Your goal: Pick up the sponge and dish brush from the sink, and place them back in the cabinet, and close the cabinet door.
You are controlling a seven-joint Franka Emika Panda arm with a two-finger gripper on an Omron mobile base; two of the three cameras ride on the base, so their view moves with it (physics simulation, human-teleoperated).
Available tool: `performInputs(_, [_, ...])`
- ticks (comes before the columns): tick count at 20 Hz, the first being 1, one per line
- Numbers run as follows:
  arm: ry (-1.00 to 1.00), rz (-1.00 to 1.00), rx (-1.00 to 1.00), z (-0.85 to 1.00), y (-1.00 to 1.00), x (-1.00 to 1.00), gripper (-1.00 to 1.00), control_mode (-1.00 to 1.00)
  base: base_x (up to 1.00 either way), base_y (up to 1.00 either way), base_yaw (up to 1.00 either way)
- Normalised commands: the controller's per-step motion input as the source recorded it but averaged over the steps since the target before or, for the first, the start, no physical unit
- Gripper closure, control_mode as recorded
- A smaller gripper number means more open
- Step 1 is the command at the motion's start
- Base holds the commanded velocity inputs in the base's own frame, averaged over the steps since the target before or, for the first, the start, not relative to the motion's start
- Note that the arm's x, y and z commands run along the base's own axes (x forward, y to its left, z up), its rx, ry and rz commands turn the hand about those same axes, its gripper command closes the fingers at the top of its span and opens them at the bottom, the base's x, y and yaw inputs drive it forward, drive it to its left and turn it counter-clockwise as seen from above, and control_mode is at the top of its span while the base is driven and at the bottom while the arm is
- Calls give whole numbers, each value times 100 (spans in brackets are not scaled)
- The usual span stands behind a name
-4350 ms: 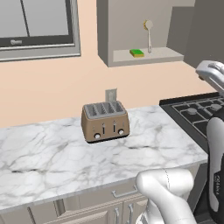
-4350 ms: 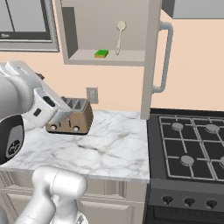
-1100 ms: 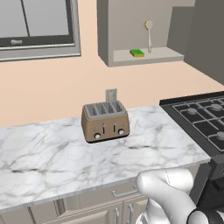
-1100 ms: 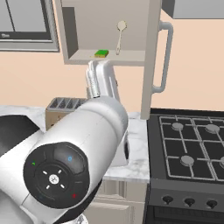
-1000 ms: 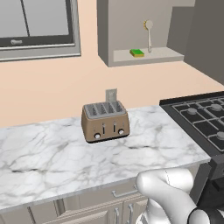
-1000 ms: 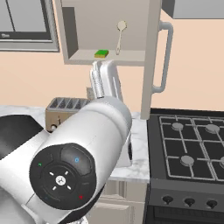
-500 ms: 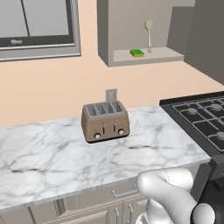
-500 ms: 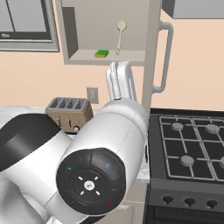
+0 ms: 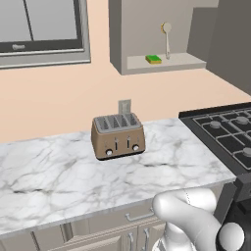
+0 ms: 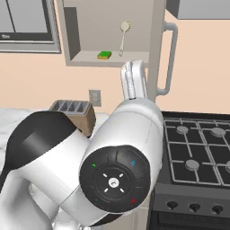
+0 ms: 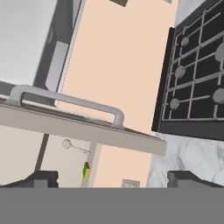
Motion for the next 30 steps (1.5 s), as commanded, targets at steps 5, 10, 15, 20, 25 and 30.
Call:
performInputs(5, [-1,0,0,0,-14,19,-100,-100,0,0,0])
performInputs(10, [-1,0,0,0,-13,21,-100,-100,0,0,0])
performInputs(15, [0,0,0,0,-10,32,-100,-100,0,0,0])
performInputs(20, [-2,0,0,-1,-6,26,-100,-100,0,0,0])
performInputs(25, [0,0,0,0,-11,26,-100,-100,0,0,0])
performInputs(30, [0,0,3,0,-17,31,-100,-100,0,0,0])
